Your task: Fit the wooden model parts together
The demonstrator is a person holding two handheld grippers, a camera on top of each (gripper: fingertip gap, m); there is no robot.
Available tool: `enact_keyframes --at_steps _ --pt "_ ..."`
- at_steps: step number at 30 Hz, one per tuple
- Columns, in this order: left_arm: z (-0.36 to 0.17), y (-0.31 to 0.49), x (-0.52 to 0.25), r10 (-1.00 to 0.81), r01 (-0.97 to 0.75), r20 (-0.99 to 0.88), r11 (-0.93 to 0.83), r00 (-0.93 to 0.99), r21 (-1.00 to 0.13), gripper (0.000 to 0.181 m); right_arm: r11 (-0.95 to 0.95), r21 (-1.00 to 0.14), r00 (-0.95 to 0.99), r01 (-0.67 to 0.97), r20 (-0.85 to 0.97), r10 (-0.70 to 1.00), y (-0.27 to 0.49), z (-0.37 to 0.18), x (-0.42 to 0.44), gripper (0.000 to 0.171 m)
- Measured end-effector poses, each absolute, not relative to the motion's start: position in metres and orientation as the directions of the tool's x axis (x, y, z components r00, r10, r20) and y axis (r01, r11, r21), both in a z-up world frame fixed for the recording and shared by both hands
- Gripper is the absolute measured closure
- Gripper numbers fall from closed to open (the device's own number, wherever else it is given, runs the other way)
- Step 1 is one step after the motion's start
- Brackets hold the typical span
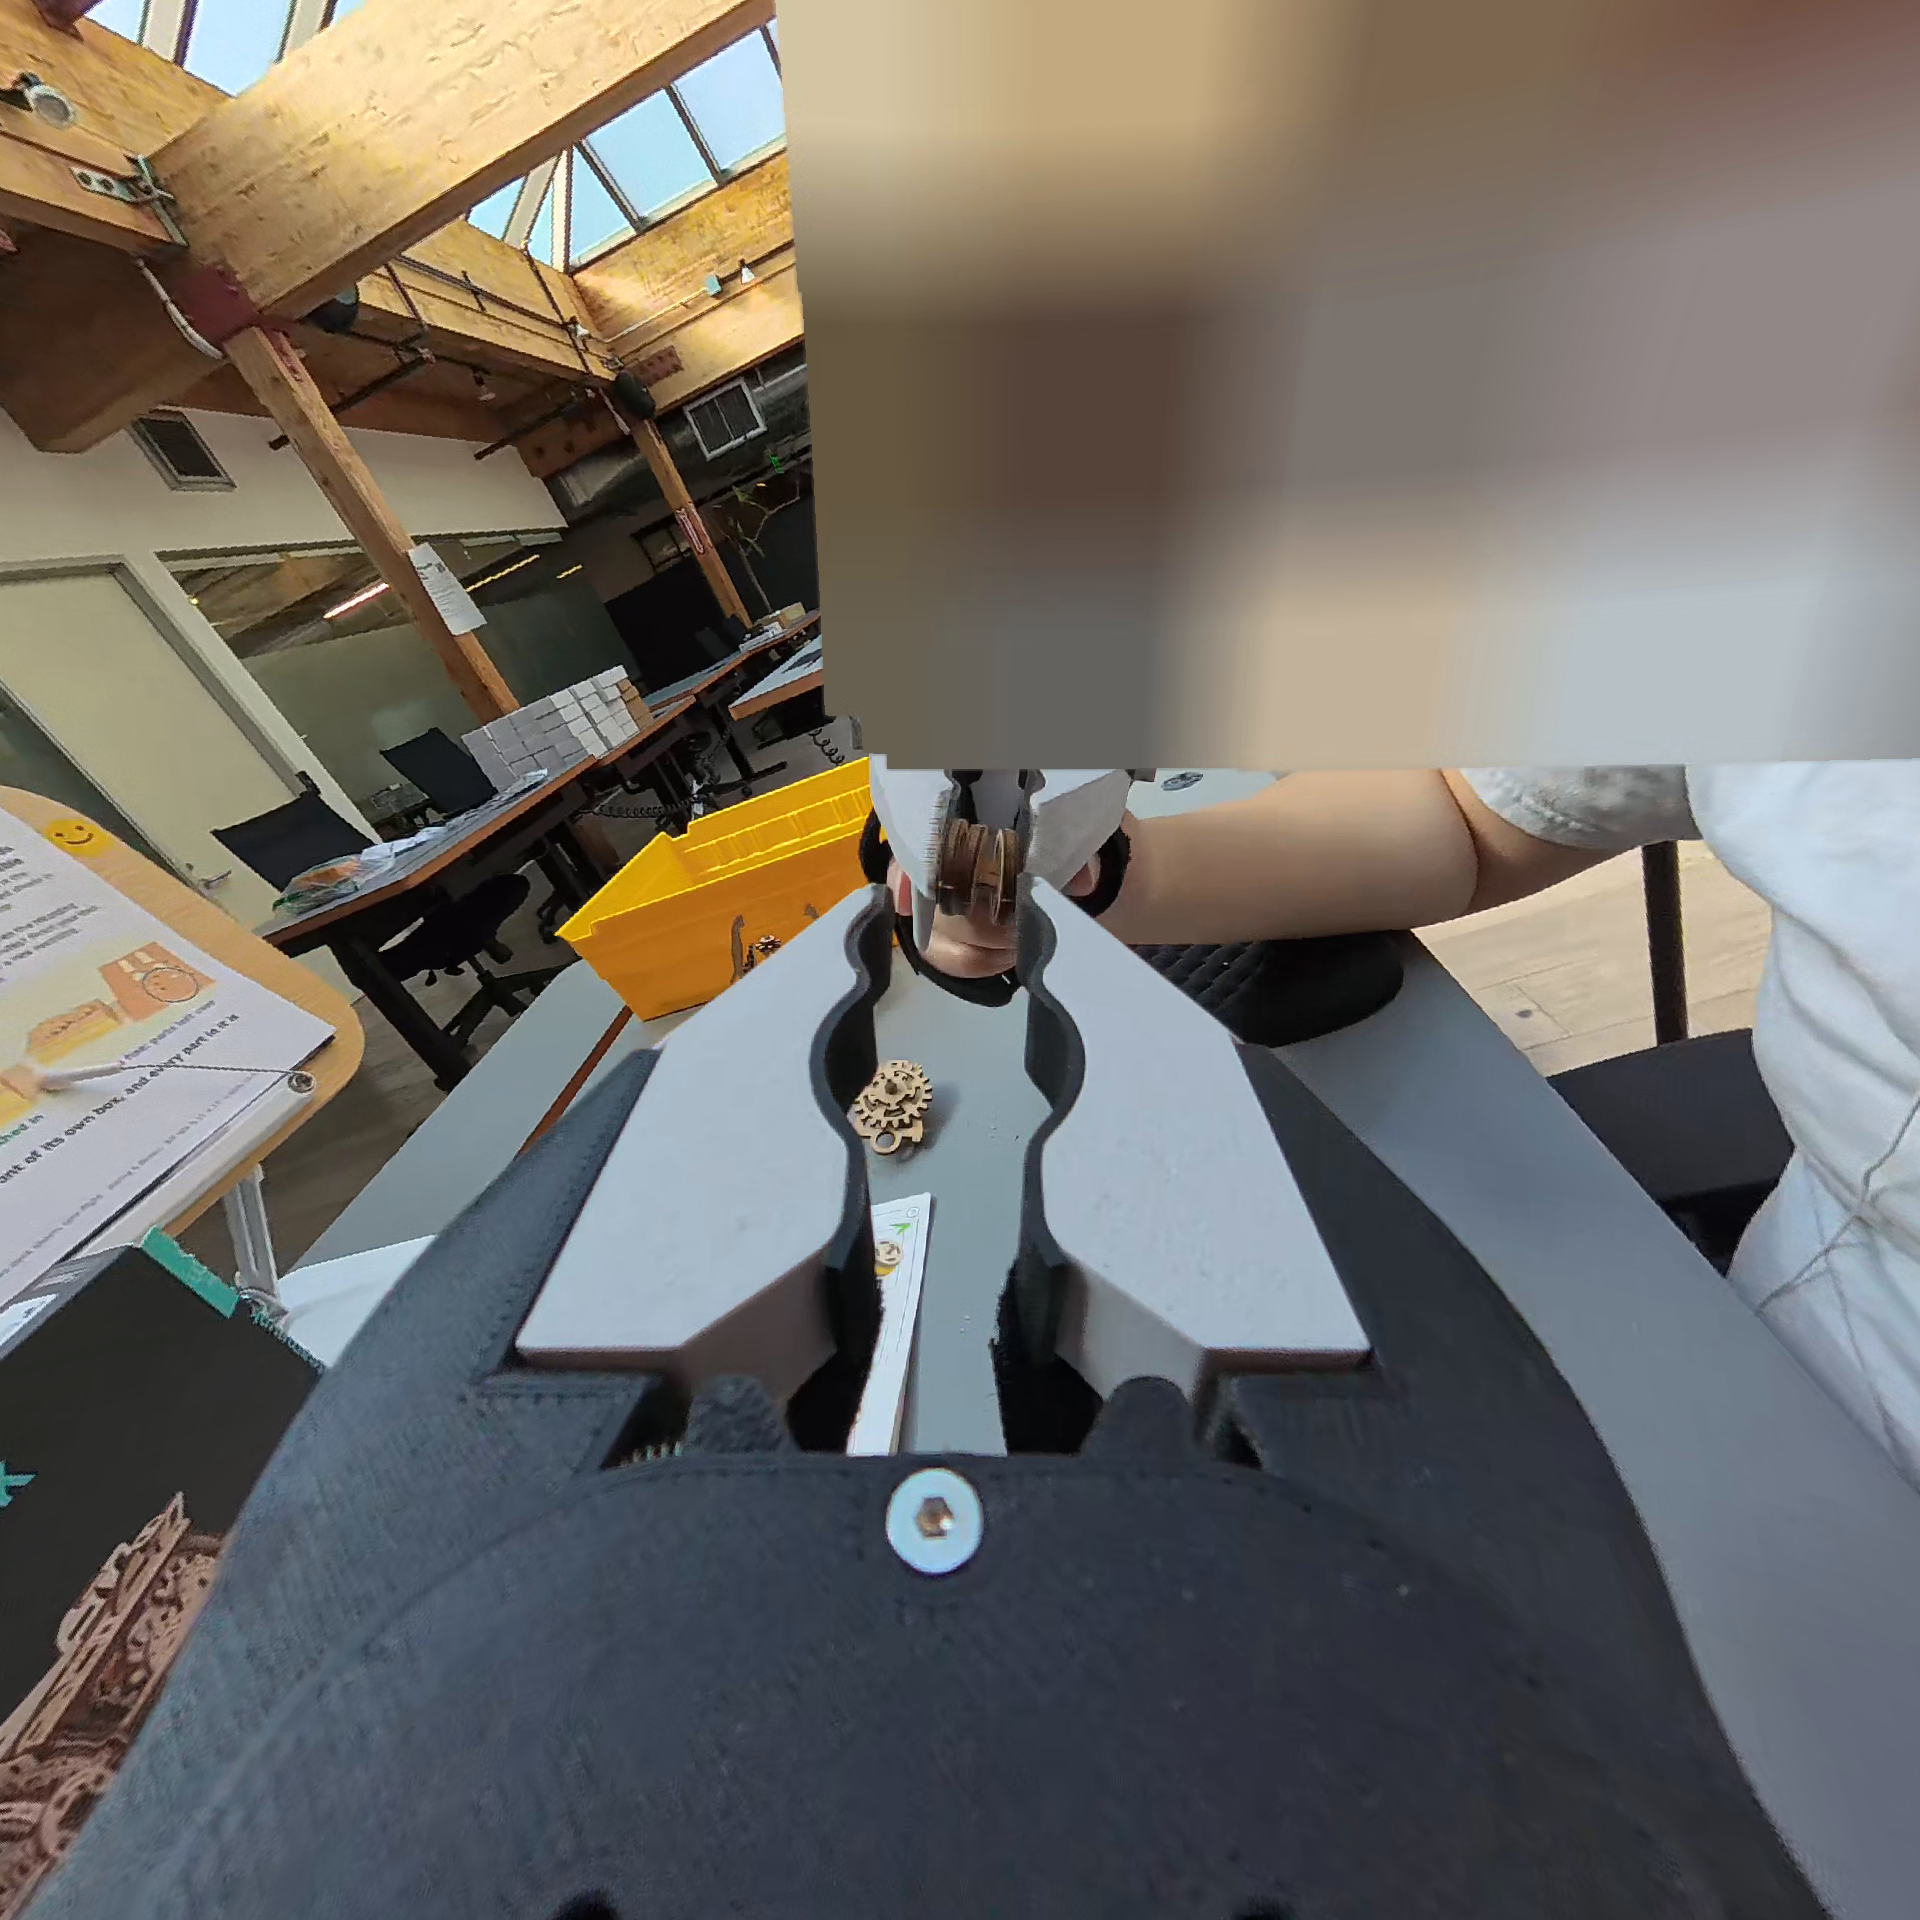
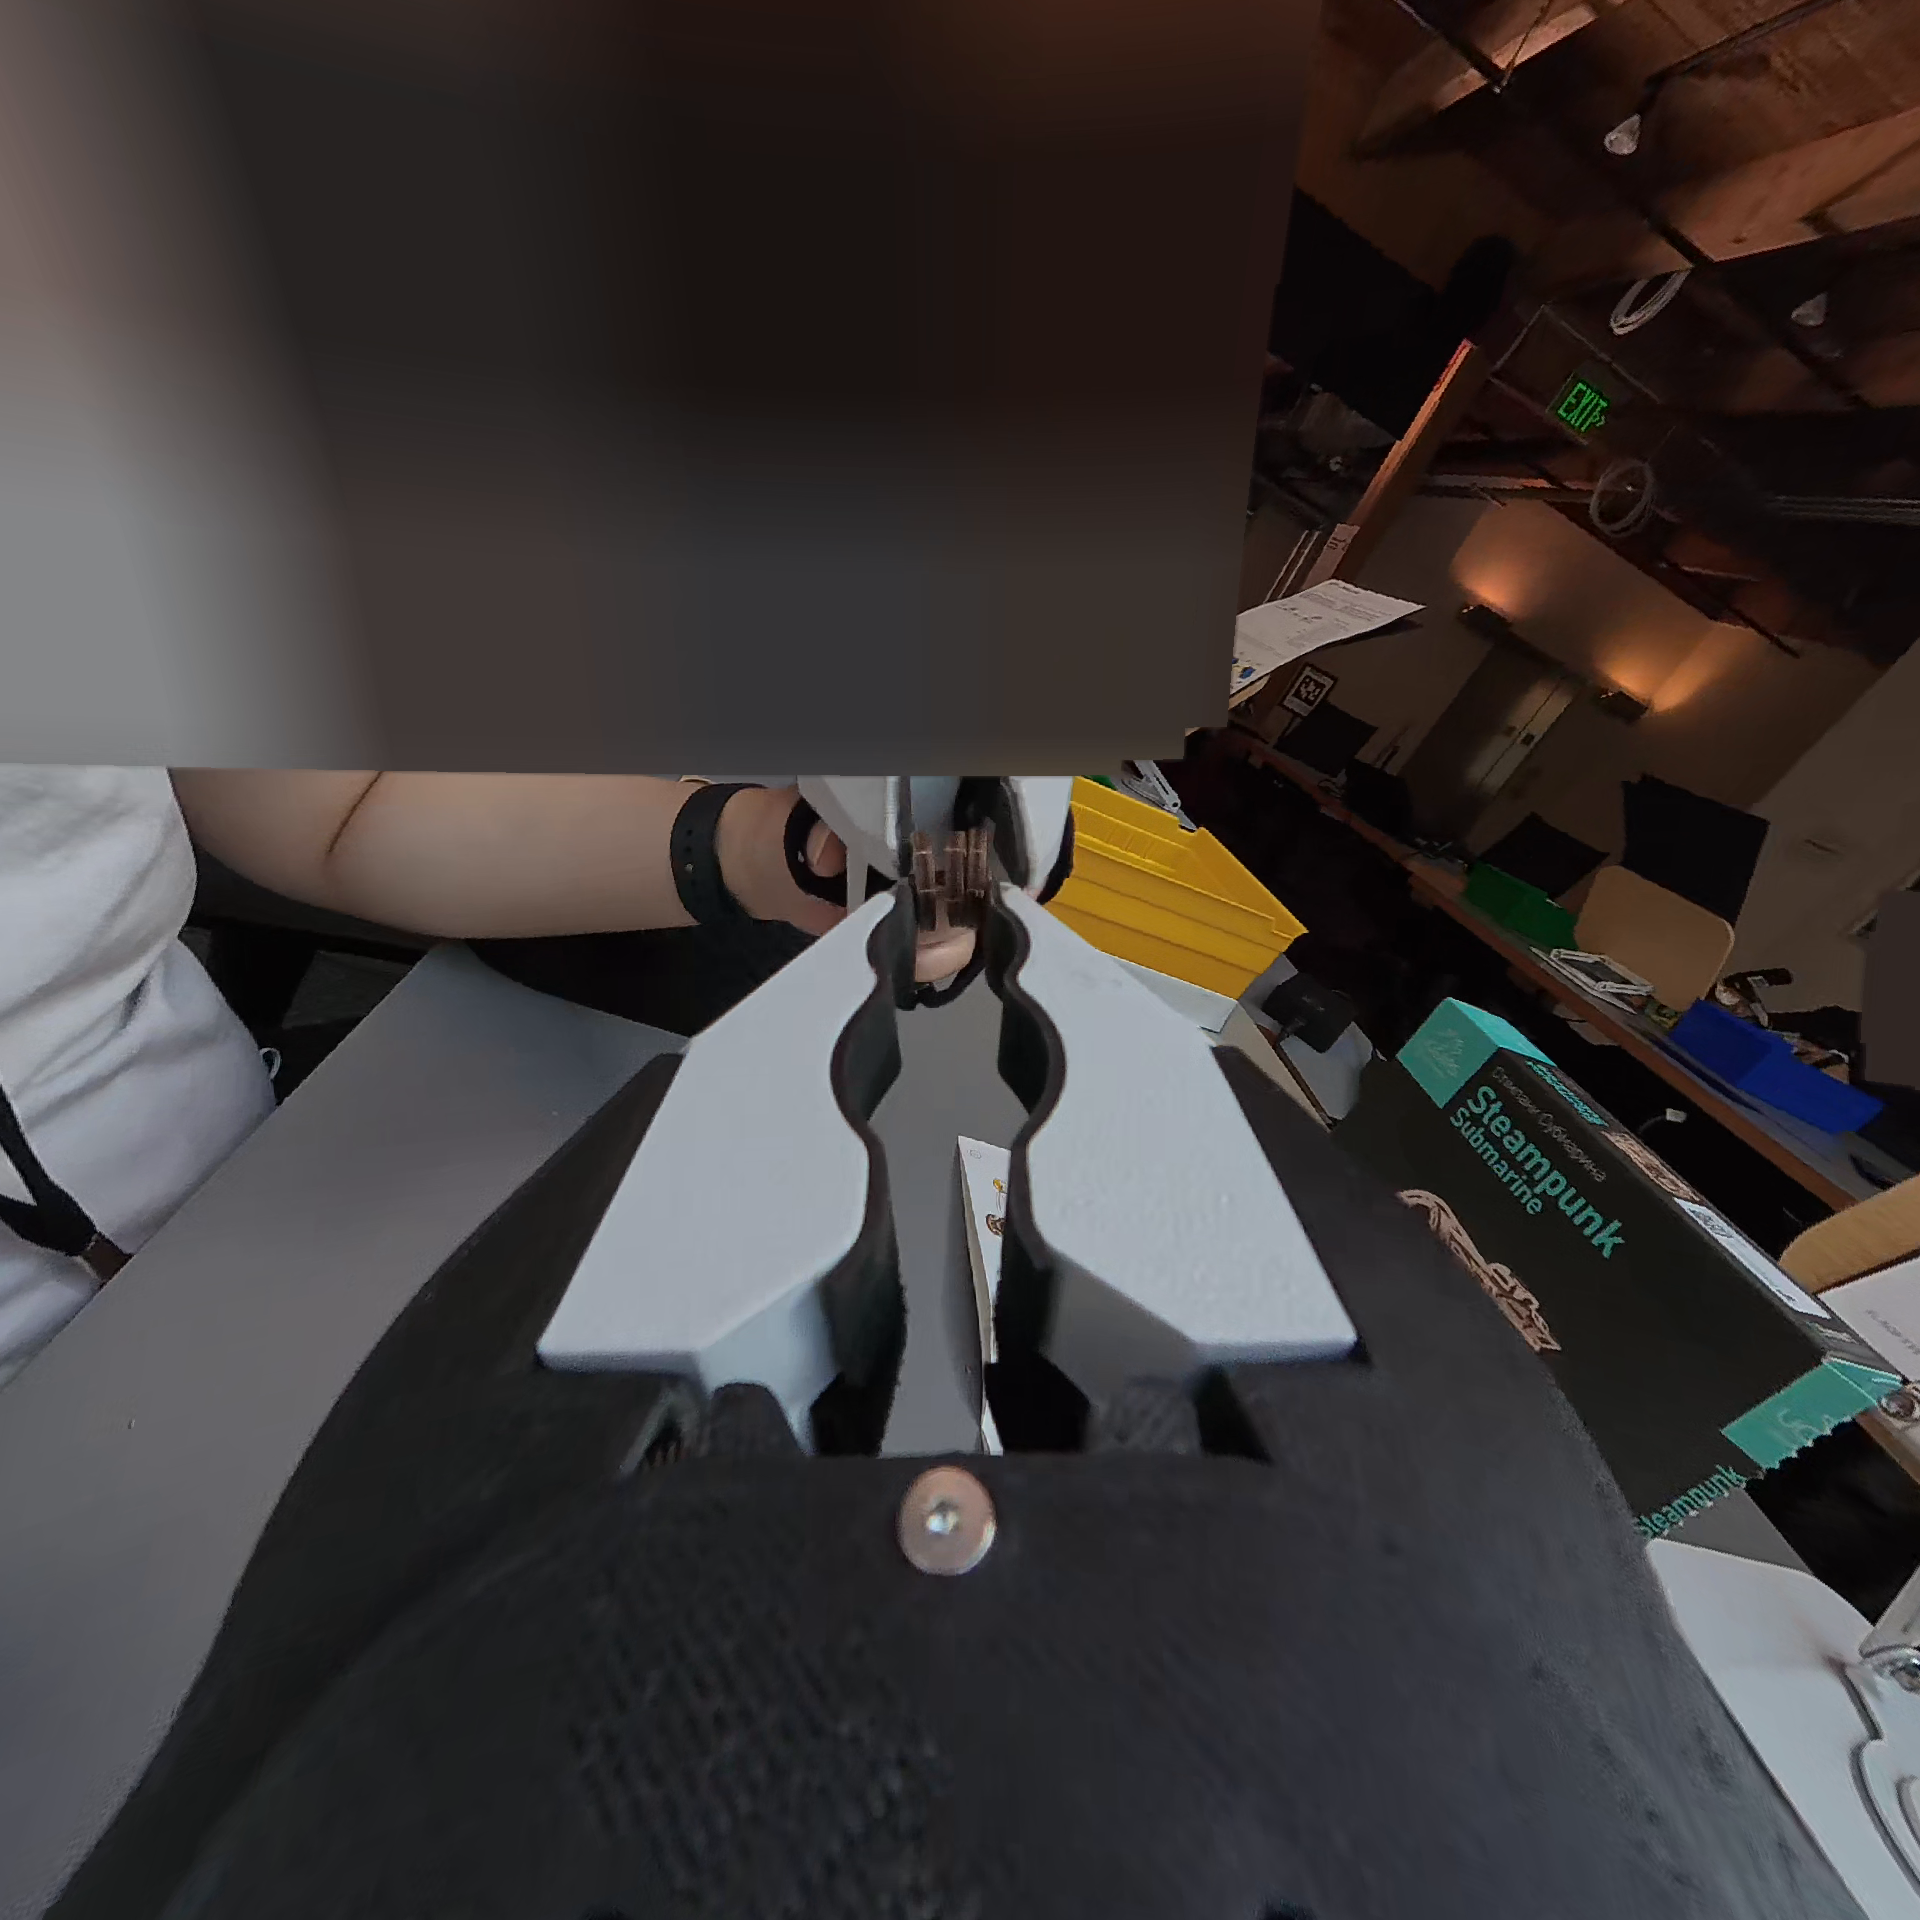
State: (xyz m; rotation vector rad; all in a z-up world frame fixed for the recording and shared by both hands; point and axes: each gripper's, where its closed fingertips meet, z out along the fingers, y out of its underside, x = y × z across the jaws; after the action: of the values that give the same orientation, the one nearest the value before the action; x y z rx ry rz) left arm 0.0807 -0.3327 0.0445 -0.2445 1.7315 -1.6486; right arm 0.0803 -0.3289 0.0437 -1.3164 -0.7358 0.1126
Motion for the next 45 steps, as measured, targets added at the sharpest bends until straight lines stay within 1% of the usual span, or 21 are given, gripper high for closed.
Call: enact_keyframes --at_steps 1,4,7,10,12,15,18,23,28,33,37,39,45 --pt "0.043 -0.333 0.079 -0.59 0.342 -0.389 0.196 -0.708 -0.919 0.159 0.286 -0.896 0.757 0.34 0.441 0.481 -0.33 0.042 0.078 0.16" --pt "0.037 -0.336 0.075 -0.583 0.383 -0.484 0.298 -0.653 -0.874 0.159 0.292 -0.878 0.728 0.379 0.478 0.492 -0.332 0.037 0.075 0.16" --pt "0.033 -0.339 0.072 -0.571 0.434 -0.577 0.382 -0.584 -0.816 0.169 0.3 -0.857 0.703 0.419 0.516 0.49 -0.332 0.034 0.072 0.16" --pt "0.028 -0.341 0.072 -0.553 0.429 -0.598 0.416 -0.58 -0.801 0.169 0.298 -0.846 0.682 0.442 0.533 0.501 -0.334 0.03 0.072 0.16" --pt "0.025 -0.342 0.071 -0.542 0.424 -0.608 0.436 -0.58 -0.794 0.163 0.293 -0.844 0.667 0.45 0.536 0.518 -0.334 0.027 0.071 0.16" --pt "0.02 -0.345 0.069 -0.517 0.423 -0.627 0.466 -0.582 -0.777 0.168 0.29 -0.844 0.646 0.451 0.532 0.547 -0.336 0.022 0.069 0.16" --pt "0.016 -0.347 0.066 -0.498 0.43 -0.649 0.491 -0.575 -0.758 0.169 0.281 -0.852 0.632 0.442 0.518 0.576 -0.337 0.018 0.066 0.16" --pt "0.011 -0.345 0.067 -0.501 0.409 -0.646 0.508 -0.576 -0.758 0.17 0.252 -0.863 0.633 0.438 0.496 0.594 -0.335 0.013 0.066 0.159" --pt "0.013 -0.34 0.071 -0.528 0.406 -0.654 0.517 -0.542 -0.754 0.171 0.259 -0.851 0.661 0.457 0.52 0.541 -0.33 0.015 0.072 0.156" --pt "0.013 -0.339 0.071 -0.531 0.403 -0.652 0.517 -0.541 -0.755 0.171 0.267 -0.813 0.647 0.518 0.577 0.499 -0.33 0.016 0.072 0.156" --pt "0.011 -0.339 0.072 -0.528 0.396 -0.654 0.525 -0.542 -0.753 0.173 0.27 -0.806 0.628 0.527 0.583 0.515 -0.333 0.016 0.07 0.153" --pt "0.01 -0.339 0.072 -0.526 0.396 -0.657 0.529 -0.54 -0.75 0.173 0.279 -0.809 0.63 0.518 0.581 0.515 -0.335 0.02 0.07 0.155" --pt "0.011 -0.34 0.071 -0.53 0.395 -0.639 0.508 -0.558 -0.765 0.173 0.253 -0.803 0.622 0.539 0.582 0.523 -0.335 0.016 0.072 0.155"
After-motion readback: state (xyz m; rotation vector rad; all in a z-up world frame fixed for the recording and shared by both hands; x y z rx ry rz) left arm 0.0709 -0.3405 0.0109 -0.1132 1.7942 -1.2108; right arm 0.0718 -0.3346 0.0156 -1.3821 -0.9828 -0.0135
